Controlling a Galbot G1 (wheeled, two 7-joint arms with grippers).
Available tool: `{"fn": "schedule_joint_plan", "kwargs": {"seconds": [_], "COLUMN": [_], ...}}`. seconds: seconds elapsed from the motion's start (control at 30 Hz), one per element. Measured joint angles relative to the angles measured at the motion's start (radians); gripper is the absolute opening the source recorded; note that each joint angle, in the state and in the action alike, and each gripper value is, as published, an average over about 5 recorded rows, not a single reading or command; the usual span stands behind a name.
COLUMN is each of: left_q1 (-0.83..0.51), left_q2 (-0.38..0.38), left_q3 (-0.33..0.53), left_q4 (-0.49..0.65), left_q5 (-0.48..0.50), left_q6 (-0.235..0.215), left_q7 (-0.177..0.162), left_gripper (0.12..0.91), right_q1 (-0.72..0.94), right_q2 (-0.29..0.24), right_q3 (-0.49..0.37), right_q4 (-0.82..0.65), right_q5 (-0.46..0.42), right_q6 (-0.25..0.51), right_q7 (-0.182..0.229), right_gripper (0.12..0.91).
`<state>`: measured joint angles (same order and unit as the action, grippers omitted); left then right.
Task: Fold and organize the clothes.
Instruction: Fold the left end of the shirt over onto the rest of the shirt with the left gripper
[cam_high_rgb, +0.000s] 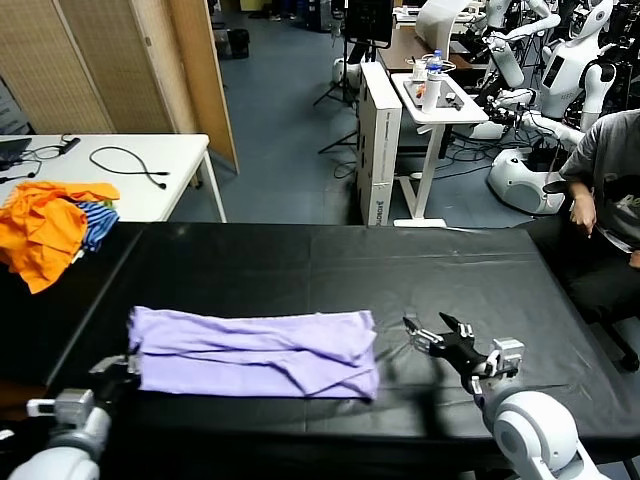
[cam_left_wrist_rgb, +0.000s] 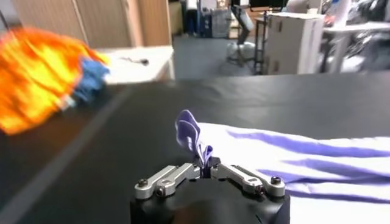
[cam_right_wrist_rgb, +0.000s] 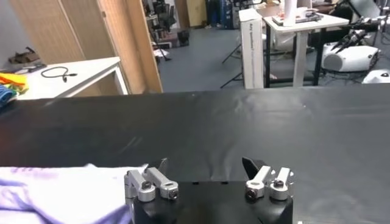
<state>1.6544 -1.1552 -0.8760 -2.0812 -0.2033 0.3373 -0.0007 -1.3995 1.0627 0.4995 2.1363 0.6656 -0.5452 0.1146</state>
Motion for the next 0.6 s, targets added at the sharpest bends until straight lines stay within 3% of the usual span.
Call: {"fn": "schedule_joint_plan", "kwargs": {"seconds": [0.1, 0.23, 0.43, 0.6], "left_q1": [0.011, 0.007, -0.051, -0.11], "left_q2": [-0.013, -0.056, -0.13, -0.182], "left_q3": [0.016, 0.086, 0.254, 0.398], "left_q4": [-0.031, -0.104, -0.211, -0.229], "left_q5": [-0.021, -0.123, -0.318, -0.396], "left_q6": [0.019, 0.065, 0.13, 0.134], "left_q7": [-0.002, -0.018, -0.09, -0.105], "left_gripper": [0.192, 0.192, 0.192, 0.192], "right_q1": [-0.019, -0.045, -0.114, -0.182], "right_q2": [0.006, 0.013, 0.025, 0.047], "right_q3": [0.008, 0.024, 0.07, 0.114], "right_q4": [0.01, 0.02, 0.014, 0.009], "right_q5": [-0.016, -0.033, -0.082, -0.108], "right_q6": [0.005, 0.029, 0.115, 0.149], "right_q7": [-0.007, -0.022, -0.058, -0.065], "right_gripper": [0.907, 0.907, 0.907, 0.907]}}
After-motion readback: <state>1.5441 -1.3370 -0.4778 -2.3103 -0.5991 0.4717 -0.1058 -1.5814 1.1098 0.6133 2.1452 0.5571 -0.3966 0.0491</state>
